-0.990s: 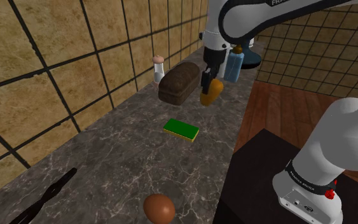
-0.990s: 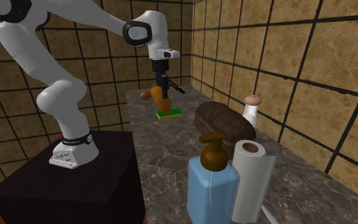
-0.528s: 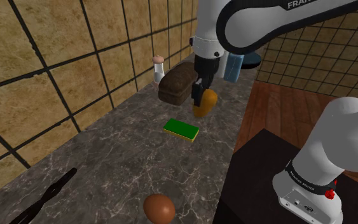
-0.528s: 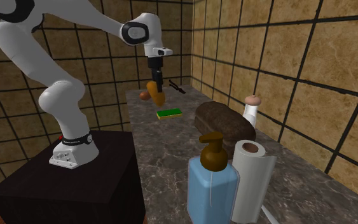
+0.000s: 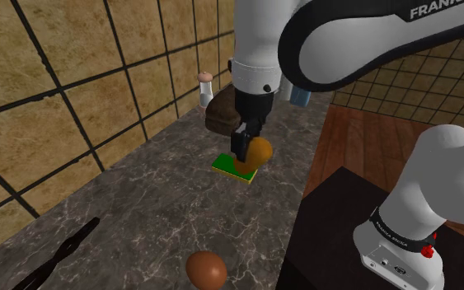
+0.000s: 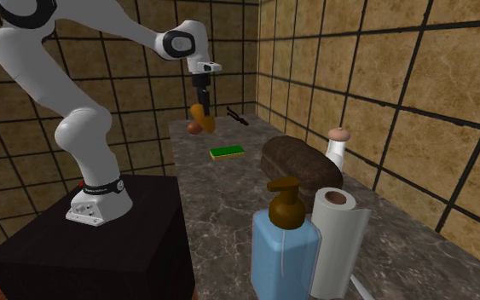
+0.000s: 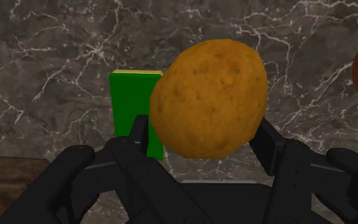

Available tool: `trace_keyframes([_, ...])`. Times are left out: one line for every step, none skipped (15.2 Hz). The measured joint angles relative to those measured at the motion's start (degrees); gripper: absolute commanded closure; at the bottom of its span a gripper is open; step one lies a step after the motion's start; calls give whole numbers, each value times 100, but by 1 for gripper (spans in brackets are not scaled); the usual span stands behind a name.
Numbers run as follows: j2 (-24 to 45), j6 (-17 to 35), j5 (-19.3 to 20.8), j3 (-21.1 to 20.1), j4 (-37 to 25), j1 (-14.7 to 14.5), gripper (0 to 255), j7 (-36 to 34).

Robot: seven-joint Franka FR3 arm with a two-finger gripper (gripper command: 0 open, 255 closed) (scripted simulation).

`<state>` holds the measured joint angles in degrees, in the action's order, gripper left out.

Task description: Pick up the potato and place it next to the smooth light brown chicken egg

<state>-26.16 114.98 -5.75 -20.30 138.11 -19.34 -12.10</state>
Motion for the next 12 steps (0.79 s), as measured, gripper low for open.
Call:
trace_keyframes([73,-29,-17,-106,-103,-36,255,-140])
trace_keyframes([207,-14,-14,-223,-226,-58,255,-290])
trace_keyframes([197,-22,-50,-309,-224,-108,255,-408])
trace_keyframes([299,-19,-64,-460,-326,-157,255,-597])
trace_keyframes([366,-58,-73,-573,-435,-195,255,-754])
trace_keyframes([477,-42,-65,-699,-532,-223,255,-919])
trace_keyframes([535,-33,-78,-819,-582,-268,255,-1084])
trace_keyframes([596,-32,-82,-935,-643,-308,255,-1243])
trace_keyframes([696,-51,-63,-1055,-761,-335,255,-1409])
trace_keyframes([818,-79,-22,-1154,-907,-342,255,-1548])
trace_keyframes([945,-109,22,-1270,-1055,-358,255,-1713])
trace_keyframes([1072,-161,69,-1397,-1223,-382,255,-1900])
